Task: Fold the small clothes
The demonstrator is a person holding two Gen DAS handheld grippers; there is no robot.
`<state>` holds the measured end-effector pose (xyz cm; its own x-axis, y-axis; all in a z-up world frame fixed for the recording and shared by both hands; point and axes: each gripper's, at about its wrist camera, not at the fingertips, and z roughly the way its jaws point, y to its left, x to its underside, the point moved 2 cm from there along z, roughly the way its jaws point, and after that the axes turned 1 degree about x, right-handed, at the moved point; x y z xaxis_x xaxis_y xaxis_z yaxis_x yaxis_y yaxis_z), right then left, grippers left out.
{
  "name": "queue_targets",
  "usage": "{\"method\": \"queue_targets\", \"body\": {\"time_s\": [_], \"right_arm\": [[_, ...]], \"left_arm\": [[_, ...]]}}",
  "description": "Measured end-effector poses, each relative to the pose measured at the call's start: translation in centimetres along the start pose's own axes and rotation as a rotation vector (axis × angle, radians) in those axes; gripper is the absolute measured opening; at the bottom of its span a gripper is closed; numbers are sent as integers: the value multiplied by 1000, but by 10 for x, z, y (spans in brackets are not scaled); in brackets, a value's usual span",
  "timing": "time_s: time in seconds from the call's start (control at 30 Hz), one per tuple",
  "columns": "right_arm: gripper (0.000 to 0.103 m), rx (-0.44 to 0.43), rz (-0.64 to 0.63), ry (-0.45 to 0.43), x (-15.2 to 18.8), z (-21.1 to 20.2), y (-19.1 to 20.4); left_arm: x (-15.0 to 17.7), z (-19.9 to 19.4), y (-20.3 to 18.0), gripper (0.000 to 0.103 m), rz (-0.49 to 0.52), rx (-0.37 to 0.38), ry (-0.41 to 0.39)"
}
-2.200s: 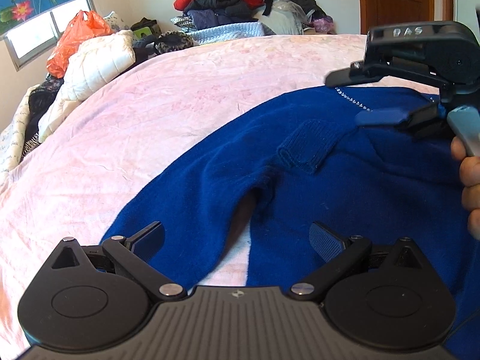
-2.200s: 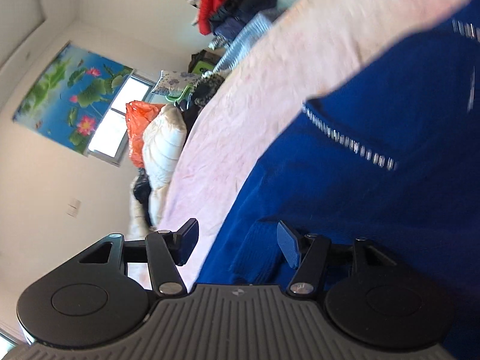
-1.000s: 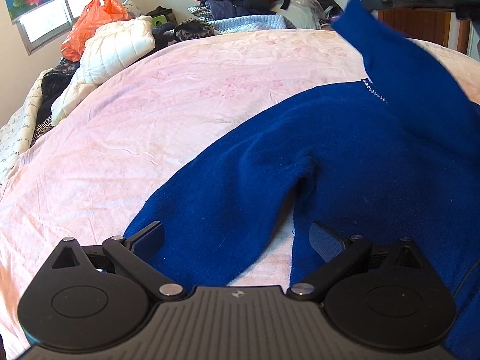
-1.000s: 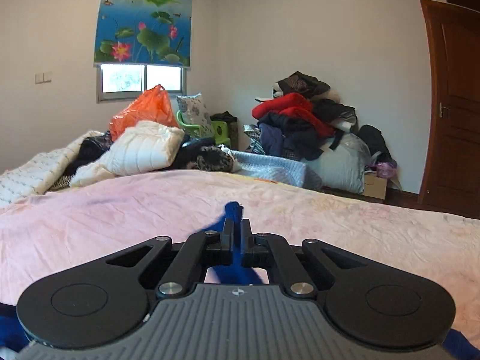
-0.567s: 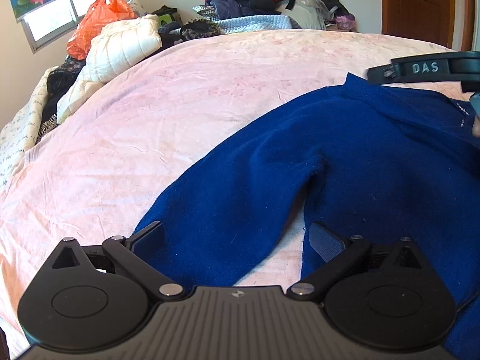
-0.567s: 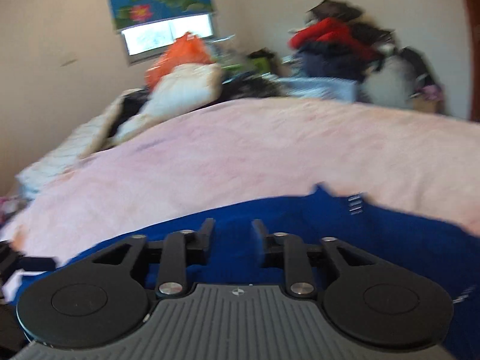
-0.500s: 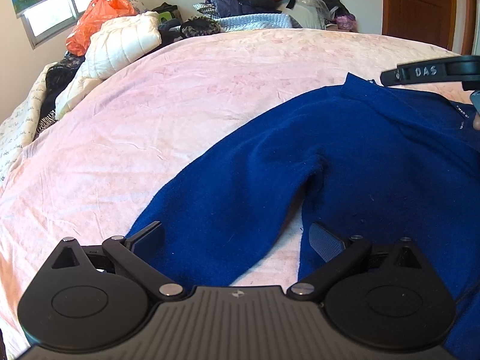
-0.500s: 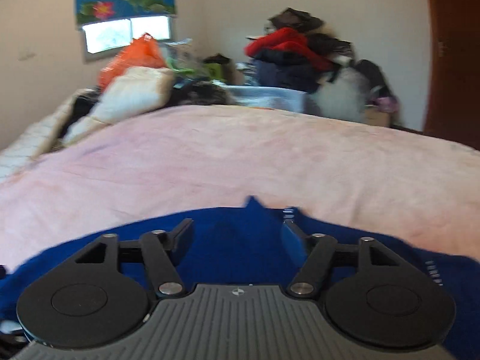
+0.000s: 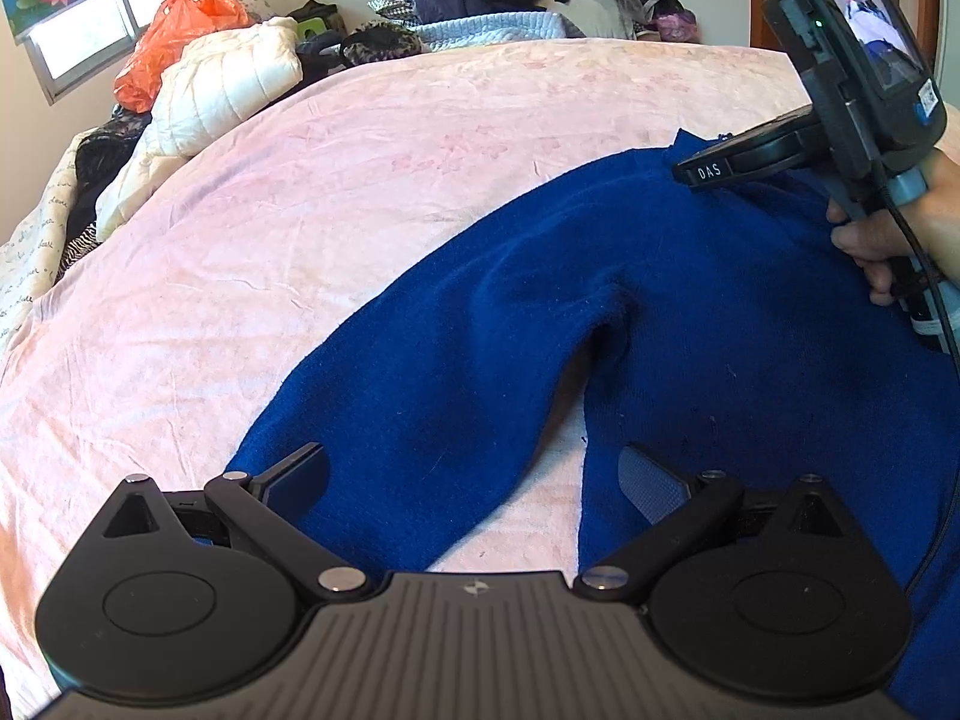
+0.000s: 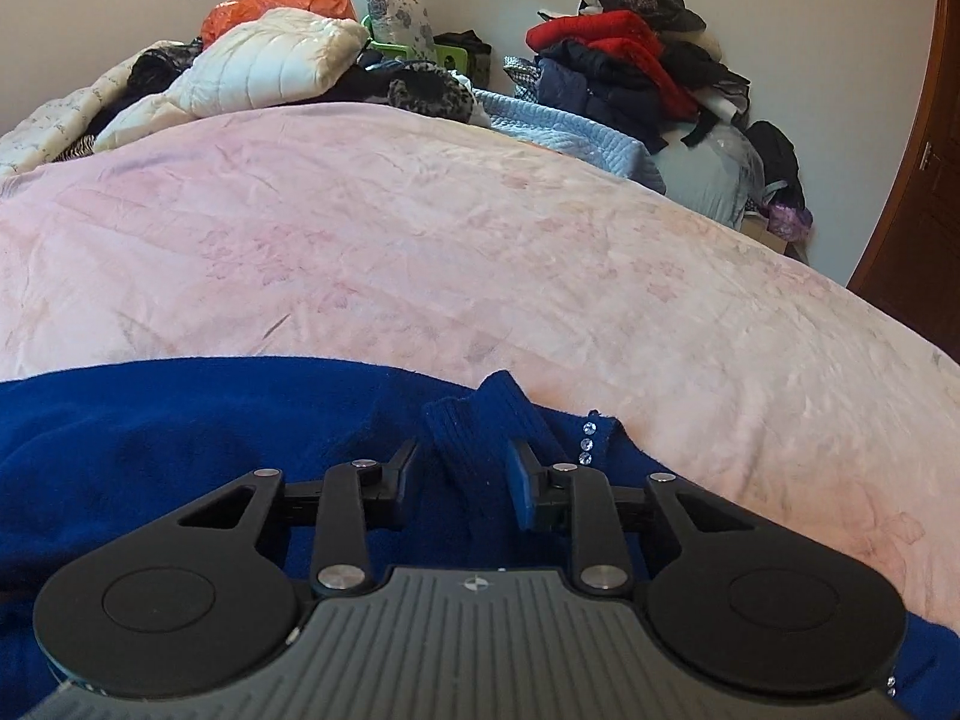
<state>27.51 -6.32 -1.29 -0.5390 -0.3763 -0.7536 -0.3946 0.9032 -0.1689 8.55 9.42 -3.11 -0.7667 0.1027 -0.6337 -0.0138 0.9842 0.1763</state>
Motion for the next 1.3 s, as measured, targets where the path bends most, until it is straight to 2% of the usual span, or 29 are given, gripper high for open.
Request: {"method": "queue_targets", "body": {"time_s": [0.07,0.17,0.3,0.37,0.4,0.47,0.57,0.67,0.7,0.73,0.8,0.87,0.9,0.97,1.03,1.07,1.17,1.23,1.3], "right_arm": [[4,0,54,-11,-3,-5,-6],[5,-63,209,-85,-8,-25,-27],[6,-85,379,-217,-20,-61,-53],[6,-128,409,-300,-25,-83,-53],[6,-169,388,-304,-26,-90,-46],[6,-273,333,-226,-20,-90,-23],[7,-382,285,-72,1,-75,12],[21,-548,311,121,23,-57,31],[26,-592,306,125,27,-60,35],[32,-602,300,92,28,-68,34],[37,-573,327,18,25,-84,19],[39,-484,395,-32,24,-92,-2],[37,-437,423,-37,24,-92,-10],[38,-363,425,16,31,-80,-16],[38,-344,376,105,43,-64,-7],[41,-331,358,109,47,-61,-3],[43,-272,368,54,50,-74,4],[45,-241,325,-15,49,-92,11],[56,-221,297,-31,52,-98,20]], "left_arm": [[1,0,0,103,1,2,1],[-3,2,3,103,-7,-1,-1],[-4,-1,9,103,-34,-19,-11],[-6,-3,15,103,-52,-27,-20],[-6,-3,17,103,-56,-27,-18],[-6,-4,21,103,-59,-35,-20],[-4,-4,26,103,-63,-51,-14],[0,-3,28,103,-58,-52,-1],[2,-5,29,103,-51,-53,-3],[3,-6,29,103,-46,-57,-6],[4,-6,30,103,-45,-68,-4],[4,-4,32,103,-60,-65,3],[4,-4,33,103,-67,-61,7],[4,-5,32,103,-73,-53,6],[5,-5,30,103,-72,-64,4],[5,-6,29,103,-72,-65,5],[8,-8,27,103,-71,-57,8],[9,-8,24,103,-64,-58,10],[10,-9,23,103,-63,-54,11]]}}
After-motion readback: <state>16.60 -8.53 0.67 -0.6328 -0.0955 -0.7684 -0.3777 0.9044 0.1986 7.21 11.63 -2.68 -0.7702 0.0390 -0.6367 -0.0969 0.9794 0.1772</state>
